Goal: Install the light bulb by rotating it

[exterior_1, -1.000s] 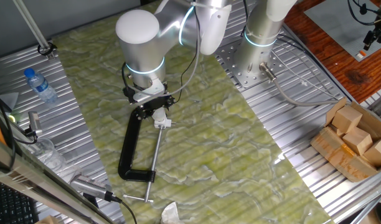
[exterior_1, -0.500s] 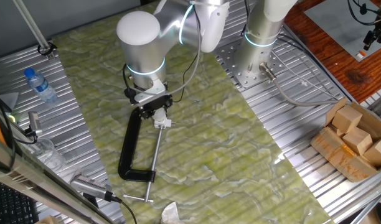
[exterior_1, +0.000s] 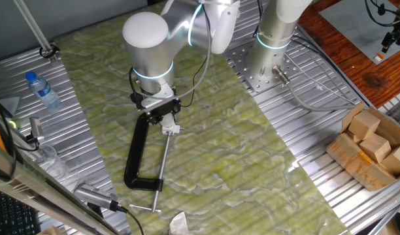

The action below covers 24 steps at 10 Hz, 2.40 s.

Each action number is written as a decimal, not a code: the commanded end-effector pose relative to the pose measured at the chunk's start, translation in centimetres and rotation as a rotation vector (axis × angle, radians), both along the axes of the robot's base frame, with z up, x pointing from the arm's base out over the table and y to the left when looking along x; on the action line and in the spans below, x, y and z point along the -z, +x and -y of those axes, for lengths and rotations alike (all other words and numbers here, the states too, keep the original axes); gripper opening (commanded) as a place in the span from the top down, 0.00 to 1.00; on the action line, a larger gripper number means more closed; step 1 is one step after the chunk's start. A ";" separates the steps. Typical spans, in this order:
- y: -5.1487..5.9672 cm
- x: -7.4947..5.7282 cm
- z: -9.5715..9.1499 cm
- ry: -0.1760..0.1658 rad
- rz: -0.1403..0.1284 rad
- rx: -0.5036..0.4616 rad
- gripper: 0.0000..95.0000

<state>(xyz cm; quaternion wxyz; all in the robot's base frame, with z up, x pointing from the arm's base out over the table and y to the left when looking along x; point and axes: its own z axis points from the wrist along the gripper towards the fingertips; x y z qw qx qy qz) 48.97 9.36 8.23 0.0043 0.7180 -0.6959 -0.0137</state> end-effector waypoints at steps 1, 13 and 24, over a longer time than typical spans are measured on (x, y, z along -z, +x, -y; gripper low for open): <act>0.2 0.0 0.0 -0.007 -0.017 0.010 1.00; 0.2 -0.2 0.0 -0.047 -0.052 0.603 1.00; 0.2 -0.2 0.0 -0.047 -0.042 0.824 1.00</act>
